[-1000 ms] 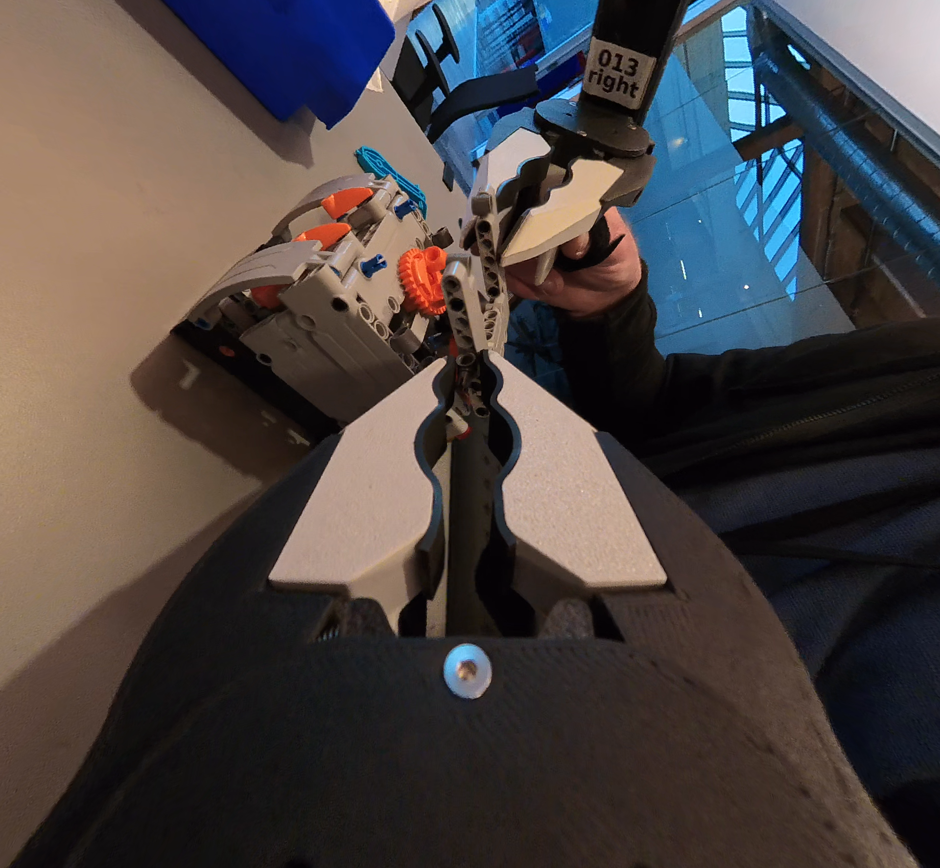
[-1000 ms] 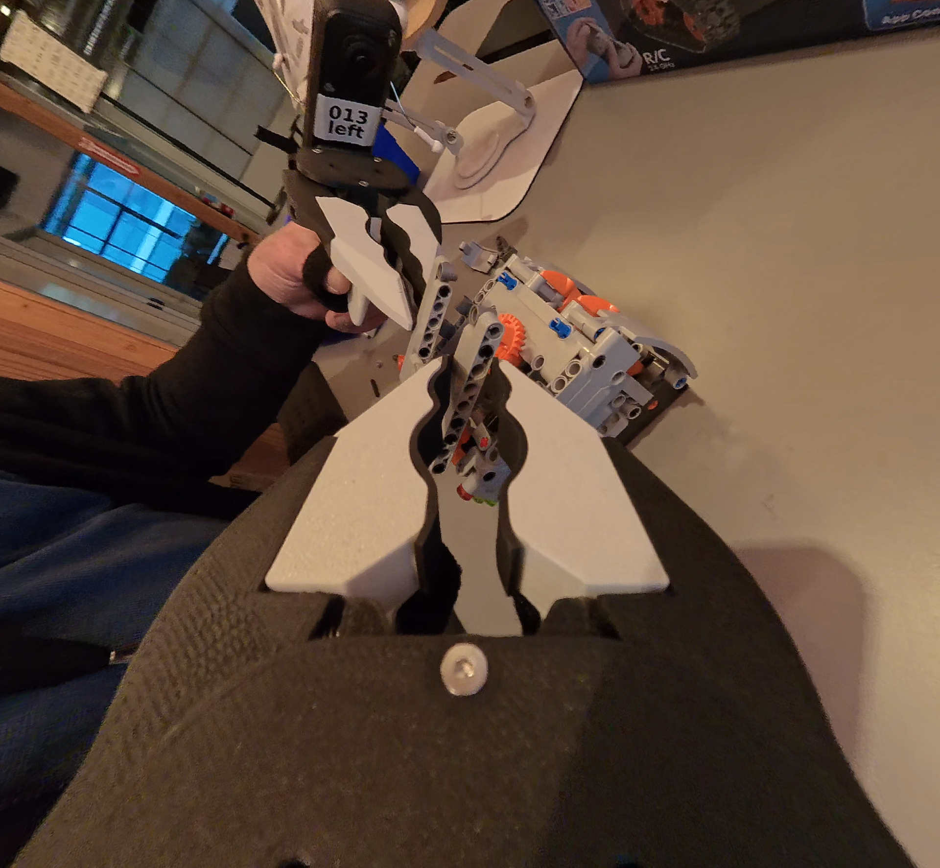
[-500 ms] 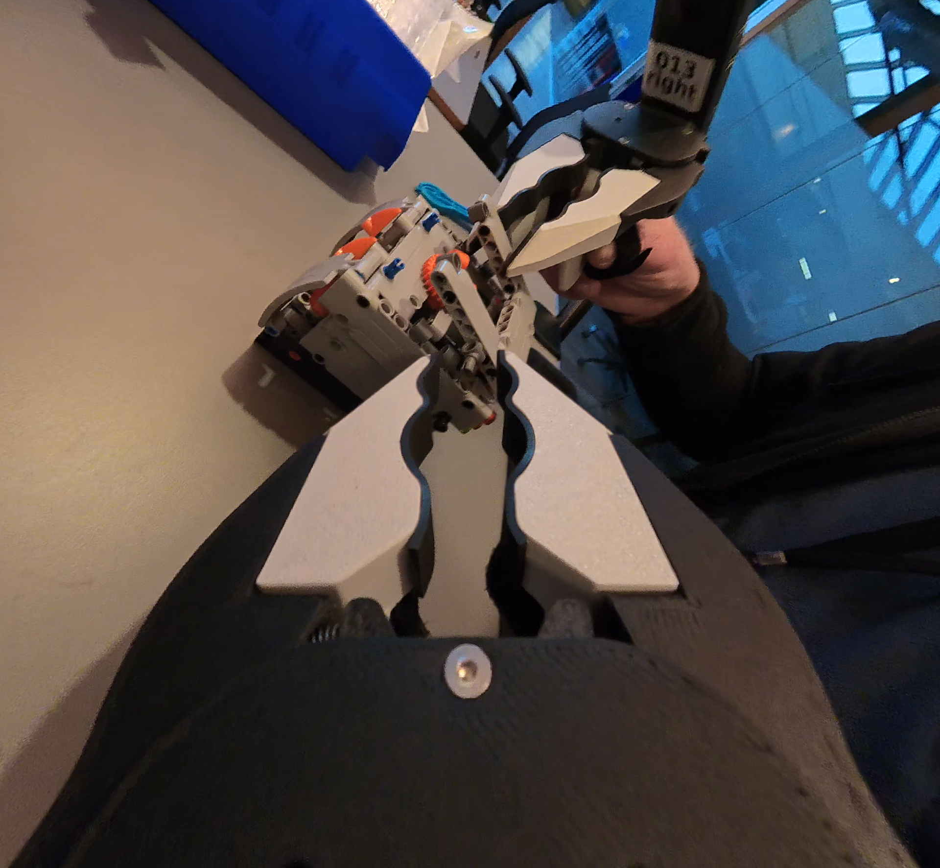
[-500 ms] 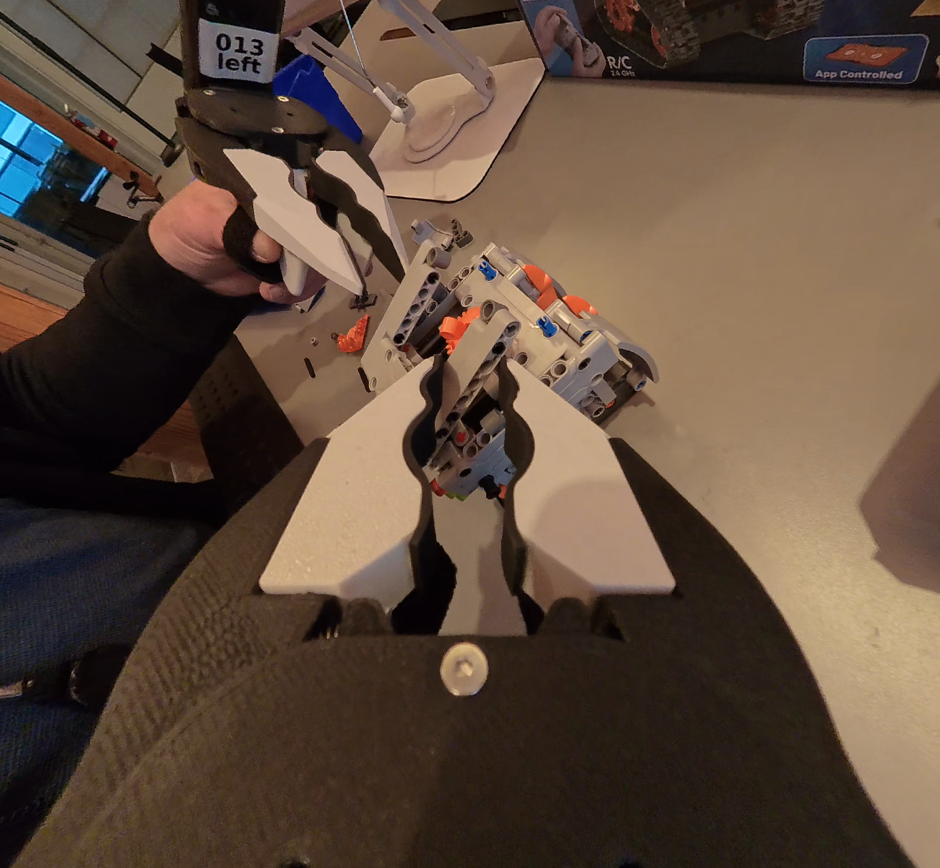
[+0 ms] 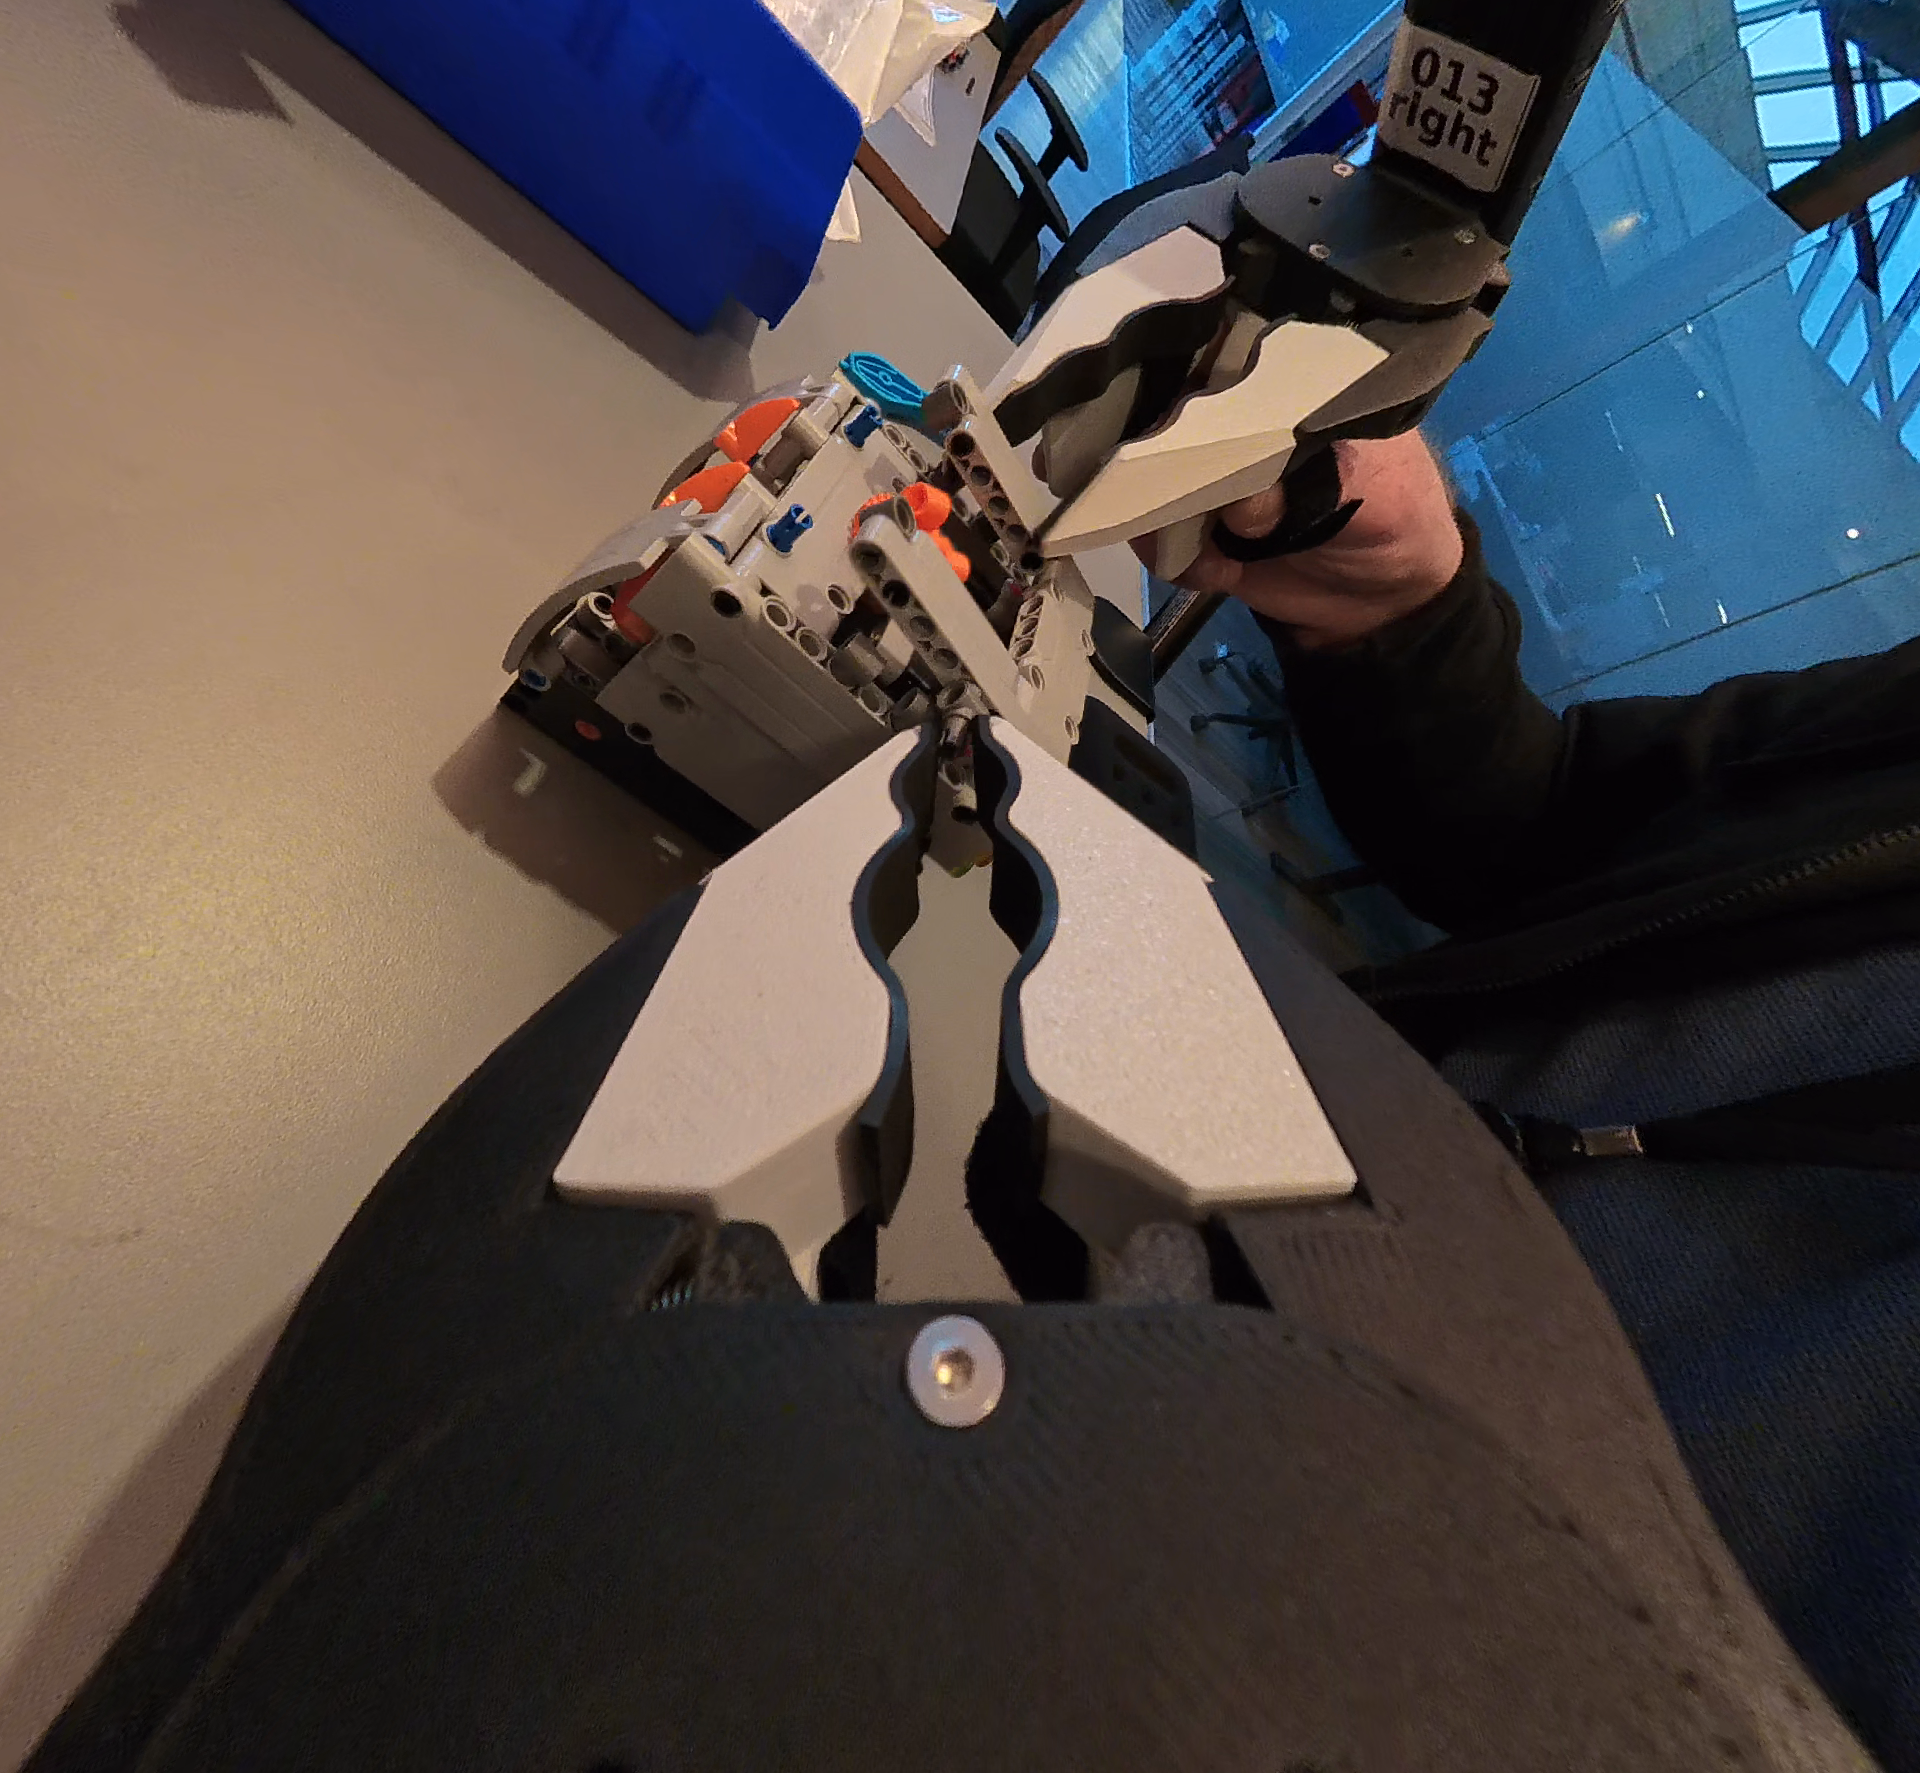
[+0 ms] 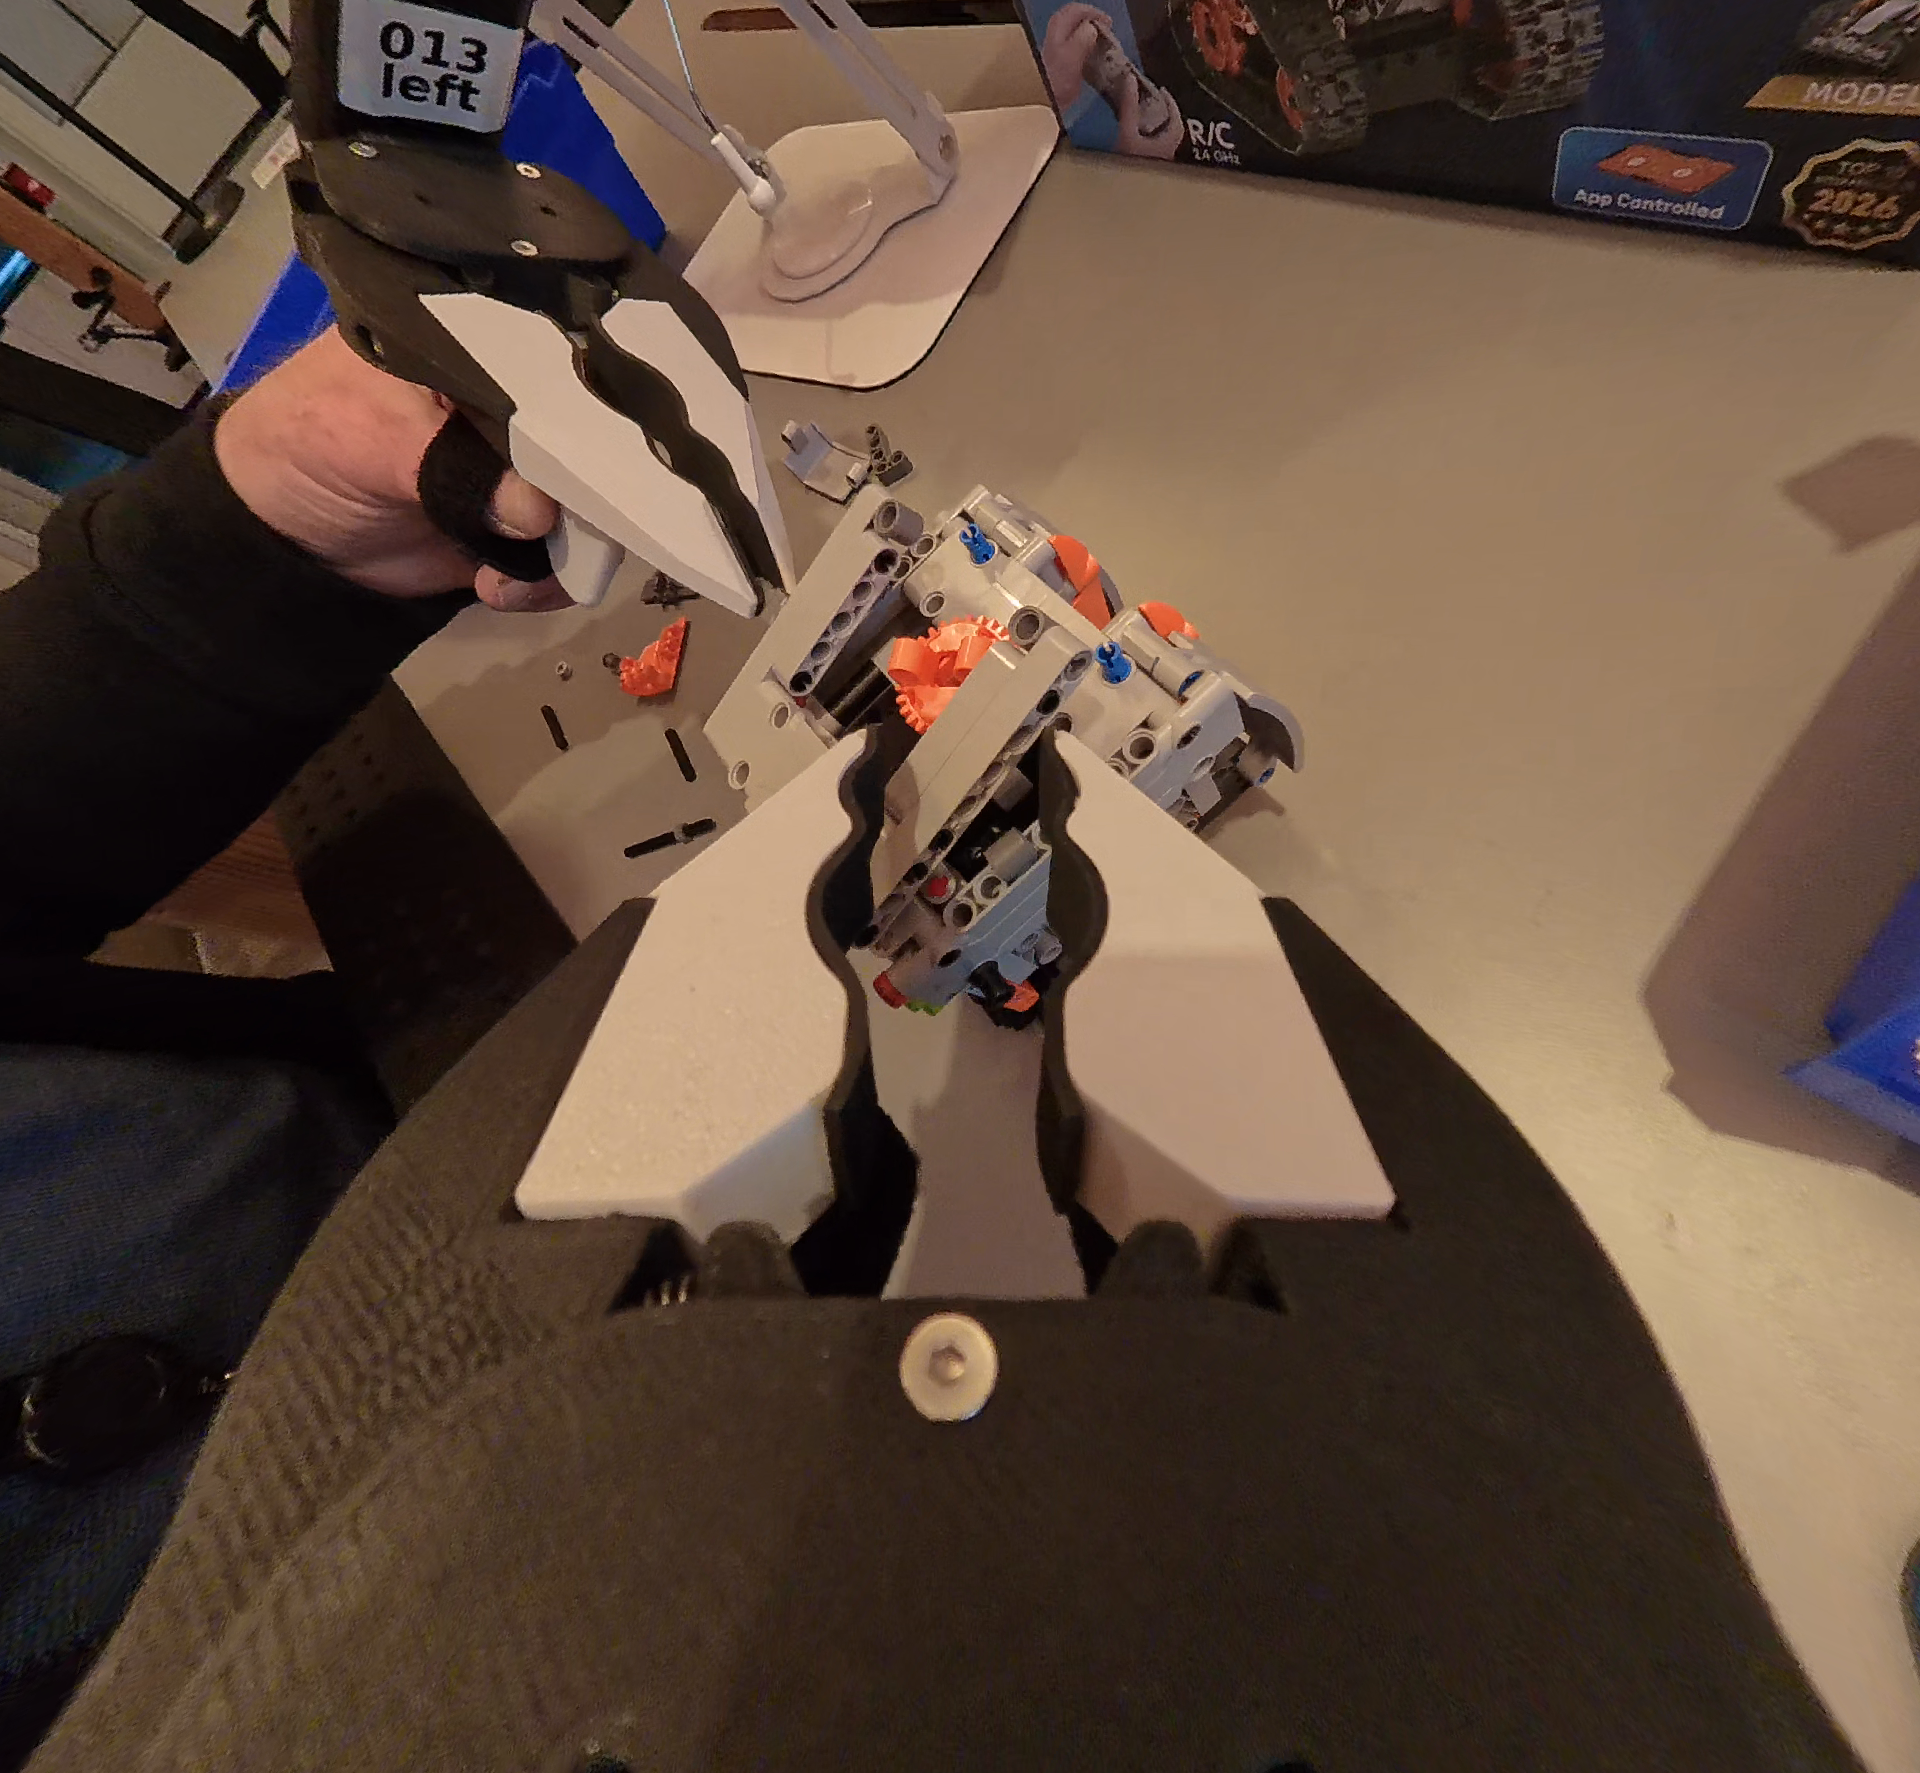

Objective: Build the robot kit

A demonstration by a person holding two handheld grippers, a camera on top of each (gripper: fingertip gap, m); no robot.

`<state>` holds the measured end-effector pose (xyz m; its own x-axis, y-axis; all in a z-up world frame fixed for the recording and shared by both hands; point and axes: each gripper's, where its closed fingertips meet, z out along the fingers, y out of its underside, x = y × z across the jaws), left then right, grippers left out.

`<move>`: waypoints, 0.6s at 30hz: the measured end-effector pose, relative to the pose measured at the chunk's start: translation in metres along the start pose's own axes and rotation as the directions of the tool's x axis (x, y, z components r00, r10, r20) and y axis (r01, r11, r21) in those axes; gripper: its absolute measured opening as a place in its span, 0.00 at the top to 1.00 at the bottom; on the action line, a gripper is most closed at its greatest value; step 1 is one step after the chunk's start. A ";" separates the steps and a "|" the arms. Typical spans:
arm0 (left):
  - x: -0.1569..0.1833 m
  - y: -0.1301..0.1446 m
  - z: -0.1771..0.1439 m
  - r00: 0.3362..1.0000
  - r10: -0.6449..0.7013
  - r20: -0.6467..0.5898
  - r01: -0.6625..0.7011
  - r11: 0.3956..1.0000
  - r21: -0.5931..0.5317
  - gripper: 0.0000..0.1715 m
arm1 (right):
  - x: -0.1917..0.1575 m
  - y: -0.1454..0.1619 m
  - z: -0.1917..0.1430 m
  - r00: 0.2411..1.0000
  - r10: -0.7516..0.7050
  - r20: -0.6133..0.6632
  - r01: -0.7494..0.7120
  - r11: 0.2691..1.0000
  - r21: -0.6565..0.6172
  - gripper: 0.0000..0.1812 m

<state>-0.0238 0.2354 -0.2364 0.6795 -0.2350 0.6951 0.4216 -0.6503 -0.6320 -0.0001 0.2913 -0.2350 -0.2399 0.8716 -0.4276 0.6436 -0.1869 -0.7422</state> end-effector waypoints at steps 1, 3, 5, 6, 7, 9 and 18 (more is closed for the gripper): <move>0.000 0.000 0.000 1.000 0.003 0.003 -0.003 1.000 -0.008 0.98 | 0.000 0.000 -0.001 1.000 -0.002 -0.004 0.002 1.000 0.000 0.86; -0.001 -0.001 0.001 1.000 0.006 0.012 -0.006 1.000 -0.010 0.98 | 0.001 0.001 -0.002 1.000 -0.007 -0.013 0.007 1.000 0.002 0.88; -0.001 0.000 0.001 1.000 0.005 0.010 -0.005 1.000 -0.016 0.98 | 0.001 0.001 -0.003 1.000 -0.013 -0.020 0.013 1.000 -0.001 0.88; -0.001 -0.001 0.001 1.000 0.004 0.009 -0.004 1.000 -0.017 0.98 | 0.002 0.001 -0.003 0.999 -0.023 -0.030 0.023 1.000 -0.004 0.88; -0.002 0.000 0.002 1.000 0.002 0.013 -0.002 1.000 -0.021 0.98 | 0.002 0.001 -0.003 0.999 -0.030 -0.038 0.029 1.000 -0.008 0.88; -0.004 0.000 0.003 1.000 0.002 0.025 -0.002 1.000 -0.024 0.98 | 0.002 0.001 -0.002 0.998 -0.040 -0.044 0.039 0.999 -0.012 0.88; -0.004 -0.001 0.004 1.000 0.008 0.030 -0.007 1.000 -0.028 0.98 | 0.003 -0.001 -0.009 0.996 -0.070 -0.061 0.070 0.998 0.004 0.85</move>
<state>-0.0241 0.2401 -0.2399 0.7003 -0.2186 0.6795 0.3995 -0.6689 -0.6269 0.0052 0.2978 -0.2312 -0.2394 0.9084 -0.3427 0.6226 -0.1272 -0.7721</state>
